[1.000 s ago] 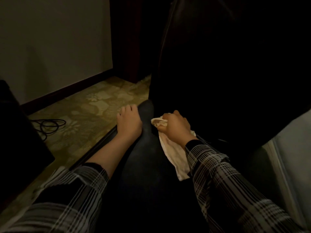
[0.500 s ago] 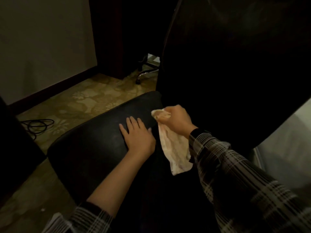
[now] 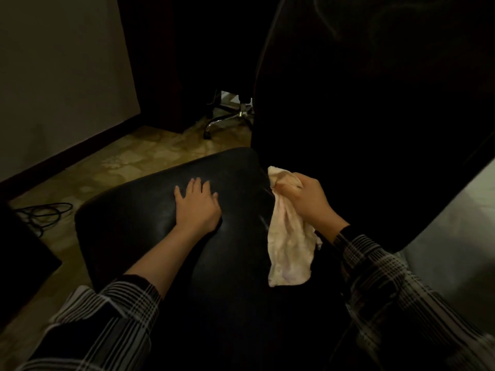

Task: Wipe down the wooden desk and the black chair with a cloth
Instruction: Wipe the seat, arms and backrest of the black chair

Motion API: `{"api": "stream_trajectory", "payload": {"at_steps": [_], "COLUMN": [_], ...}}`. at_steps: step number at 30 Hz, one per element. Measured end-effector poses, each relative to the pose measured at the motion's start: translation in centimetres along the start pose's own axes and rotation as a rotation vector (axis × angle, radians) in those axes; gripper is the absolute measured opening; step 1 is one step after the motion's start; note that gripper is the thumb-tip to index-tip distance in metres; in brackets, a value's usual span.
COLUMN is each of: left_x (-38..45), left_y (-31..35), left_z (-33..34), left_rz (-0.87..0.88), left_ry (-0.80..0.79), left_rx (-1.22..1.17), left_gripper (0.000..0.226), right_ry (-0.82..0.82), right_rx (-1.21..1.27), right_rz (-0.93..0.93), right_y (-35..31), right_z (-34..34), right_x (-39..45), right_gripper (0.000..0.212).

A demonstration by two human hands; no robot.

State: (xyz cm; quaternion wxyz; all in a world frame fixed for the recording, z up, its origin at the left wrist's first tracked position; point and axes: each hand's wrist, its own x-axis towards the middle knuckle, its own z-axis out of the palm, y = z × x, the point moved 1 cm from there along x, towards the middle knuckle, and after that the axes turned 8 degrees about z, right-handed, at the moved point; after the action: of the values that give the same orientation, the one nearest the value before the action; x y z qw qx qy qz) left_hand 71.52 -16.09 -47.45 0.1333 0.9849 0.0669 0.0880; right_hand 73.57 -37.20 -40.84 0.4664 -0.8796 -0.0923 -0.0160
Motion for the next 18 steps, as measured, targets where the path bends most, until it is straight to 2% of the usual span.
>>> {"api": "stream_trajectory", "payload": {"at_steps": [2,6,9,11,13,15,18], "left_x": [0.6,2.1,3.2,3.8,4.2,4.4,4.0], "left_y": [-0.2,-0.8,-0.8,-0.8,-0.7,-0.2,1.2], "left_z": [0.1,0.1,0.2,0.2,0.2,0.1,0.0], "left_rz": [0.047,0.126,0.209,0.255,0.295,0.315,0.286], "left_ry": [-0.003,-0.017,-0.033,-0.031,-0.013,-0.010,-0.028], "left_rx": [-0.008,-0.020,-0.041,-0.046,-0.029,0.035,0.185], "left_gripper": [0.049,0.047,0.044,0.043,0.041,0.041,0.041], "right_ry": [-0.051,-0.235,-0.335,-0.360,-0.294,-0.090,0.224], "right_rx": [0.199,0.685,0.819,0.853,0.897,0.905,0.711], "right_rz": [0.096,0.283,0.339,0.338,0.314,0.233,0.071], "right_y": [0.0,1.6,3.0,3.2,2.7,2.1,0.8], "right_z": [-0.4,-1.7,-2.6,-3.1,-3.7,-4.4,-4.8], "right_x": [-0.3,0.0,0.3,0.5,0.6,0.3,-1.1], "right_gripper": [0.004,0.031,0.059,0.064,0.064,0.068,0.067]}}
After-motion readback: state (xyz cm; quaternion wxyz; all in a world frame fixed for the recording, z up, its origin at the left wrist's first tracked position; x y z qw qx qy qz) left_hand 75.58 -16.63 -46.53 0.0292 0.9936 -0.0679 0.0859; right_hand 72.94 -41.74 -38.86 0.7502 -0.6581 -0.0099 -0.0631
